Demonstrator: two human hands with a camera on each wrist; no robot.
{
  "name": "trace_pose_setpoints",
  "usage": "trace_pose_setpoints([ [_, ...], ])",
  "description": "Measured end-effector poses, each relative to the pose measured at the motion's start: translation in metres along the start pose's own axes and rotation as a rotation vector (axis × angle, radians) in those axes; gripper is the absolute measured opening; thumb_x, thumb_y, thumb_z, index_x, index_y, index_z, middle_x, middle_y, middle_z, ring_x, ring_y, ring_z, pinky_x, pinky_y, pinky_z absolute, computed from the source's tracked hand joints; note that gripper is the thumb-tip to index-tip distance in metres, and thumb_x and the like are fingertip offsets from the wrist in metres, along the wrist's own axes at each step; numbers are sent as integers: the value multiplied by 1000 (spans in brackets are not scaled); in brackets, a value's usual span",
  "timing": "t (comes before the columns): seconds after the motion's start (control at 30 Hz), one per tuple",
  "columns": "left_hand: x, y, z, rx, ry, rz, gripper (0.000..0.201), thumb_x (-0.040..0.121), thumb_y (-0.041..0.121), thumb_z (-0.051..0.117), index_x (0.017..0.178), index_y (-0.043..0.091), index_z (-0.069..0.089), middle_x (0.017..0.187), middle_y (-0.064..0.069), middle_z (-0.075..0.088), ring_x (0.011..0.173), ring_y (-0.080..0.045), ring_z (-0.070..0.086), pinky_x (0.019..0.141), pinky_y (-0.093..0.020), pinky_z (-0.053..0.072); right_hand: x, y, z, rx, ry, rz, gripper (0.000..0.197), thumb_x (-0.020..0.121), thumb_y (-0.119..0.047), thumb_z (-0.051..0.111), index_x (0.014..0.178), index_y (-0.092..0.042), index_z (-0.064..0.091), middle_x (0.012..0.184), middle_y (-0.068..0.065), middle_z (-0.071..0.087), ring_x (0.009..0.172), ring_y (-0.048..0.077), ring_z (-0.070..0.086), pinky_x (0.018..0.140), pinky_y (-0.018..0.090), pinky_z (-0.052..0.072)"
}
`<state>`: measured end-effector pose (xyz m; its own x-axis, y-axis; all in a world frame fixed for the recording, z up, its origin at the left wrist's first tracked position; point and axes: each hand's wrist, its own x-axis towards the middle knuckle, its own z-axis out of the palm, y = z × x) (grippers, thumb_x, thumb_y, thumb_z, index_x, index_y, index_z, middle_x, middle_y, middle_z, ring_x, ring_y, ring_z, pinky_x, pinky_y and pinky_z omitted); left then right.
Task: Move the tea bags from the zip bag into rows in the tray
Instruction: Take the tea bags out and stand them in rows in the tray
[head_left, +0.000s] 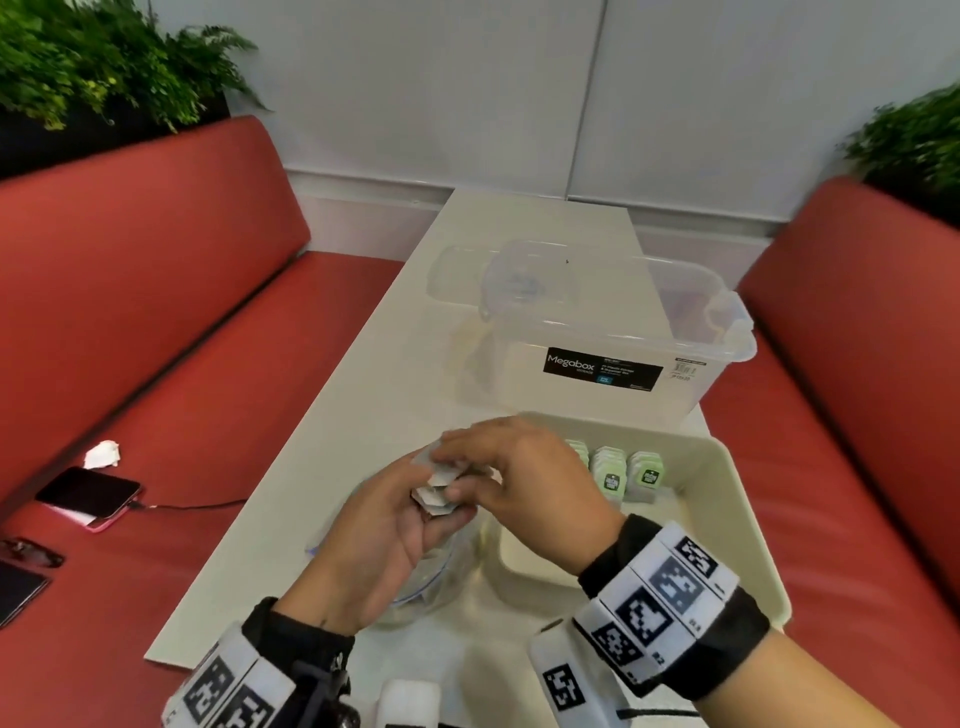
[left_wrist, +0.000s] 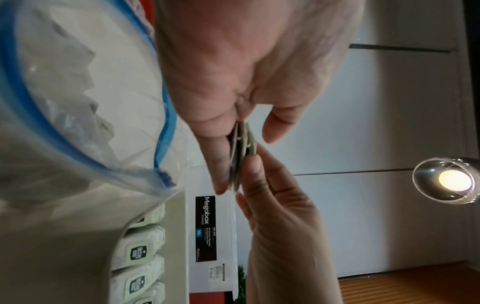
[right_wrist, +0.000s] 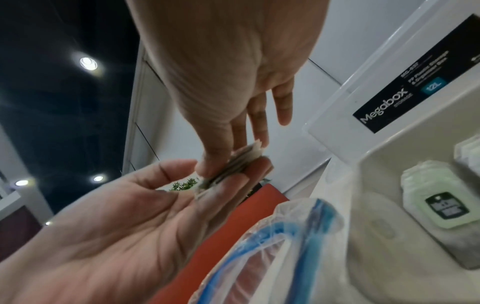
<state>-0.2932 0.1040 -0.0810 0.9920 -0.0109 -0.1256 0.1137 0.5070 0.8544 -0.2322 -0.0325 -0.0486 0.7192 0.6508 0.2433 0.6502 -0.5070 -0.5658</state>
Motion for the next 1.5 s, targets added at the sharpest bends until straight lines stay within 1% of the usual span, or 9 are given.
trace_pose_setpoints([
  [0.13,8,-4,7,66,-62,-10,40,79,13,46,114,4,63,117,-16,64,99,-21,59,86,-31,54,-6,8,-3,-97,35,-20,28,76,-40,69,103,-34,71,100,-11,71,92,11,60,83,32,46],
  [0.27,17,-11,15,52,-67,-45,48,78,21,59,121,0,55,117,-22,61,103,-23,62,93,-38,51,-12,18,-7,-41,79,73,21,88,-43,58,101,-34,71,94,-9,73,87,8,65,79,28,48],
  [0.33,21,-16,19,49,-38,-55,46,88,25,59,126,1,50,114,-18,65,102,-23,66,89,-34,53,-13,25,-8,5,94,150,24,91,-44,51,103,-33,69,92,-9,73,86,9,66,80,32,50],
  [0.43,29,-23,26,63,4,-83,35,91,11,50,126,9,50,113,-16,67,97,-24,68,80,-28,57,-13,32,-15,-29,134,197,22,95,-39,46,105,-29,63,91,-4,71,86,18,65,77,37,49],
  [0.6,36,-31,27,237,64,-69,33,93,-1,47,120,20,48,121,-10,58,94,-23,69,75,-27,58,-11,42,-39,83,245,296,9,95,-28,50,98,-26,58,81,-3,67,70,16,57,67,32,45],
  [0.83,32,-27,32,804,-168,188,44,93,-3,42,112,36,53,135,27,34,108,12,50,79,-21,54,-6,61,-58,227,209,378,18,90,-9,57,80,-25,58,73,-12,59,70,7,53,68,24,41],
  [1.03,38,-25,44,882,-290,222,48,94,0,44,122,39,50,133,22,34,111,8,47,80,-23,55,-13,69,-59,307,203,384,23,89,-6,56,79,-26,56,74,2,63,71,18,59,76,39,49],
  [1.3,43,-26,47,998,-344,218,50,93,1,45,118,44,51,133,34,22,109,12,45,79,-20,54,-23,70,-74,76,162,333,13,82,-18,69,79,-29,62,71,-7,63,67,9,55,70,31,48],
  [1.5,48,-28,56,1068,-442,224,54,95,7,43,123,53,36,133,36,24,112,11,44,79,-21,54,-26,66,-94,-84,34,285,1,80,-21,72,79,-21,72,80,-4,68,73,11,60,71,28,50],
])
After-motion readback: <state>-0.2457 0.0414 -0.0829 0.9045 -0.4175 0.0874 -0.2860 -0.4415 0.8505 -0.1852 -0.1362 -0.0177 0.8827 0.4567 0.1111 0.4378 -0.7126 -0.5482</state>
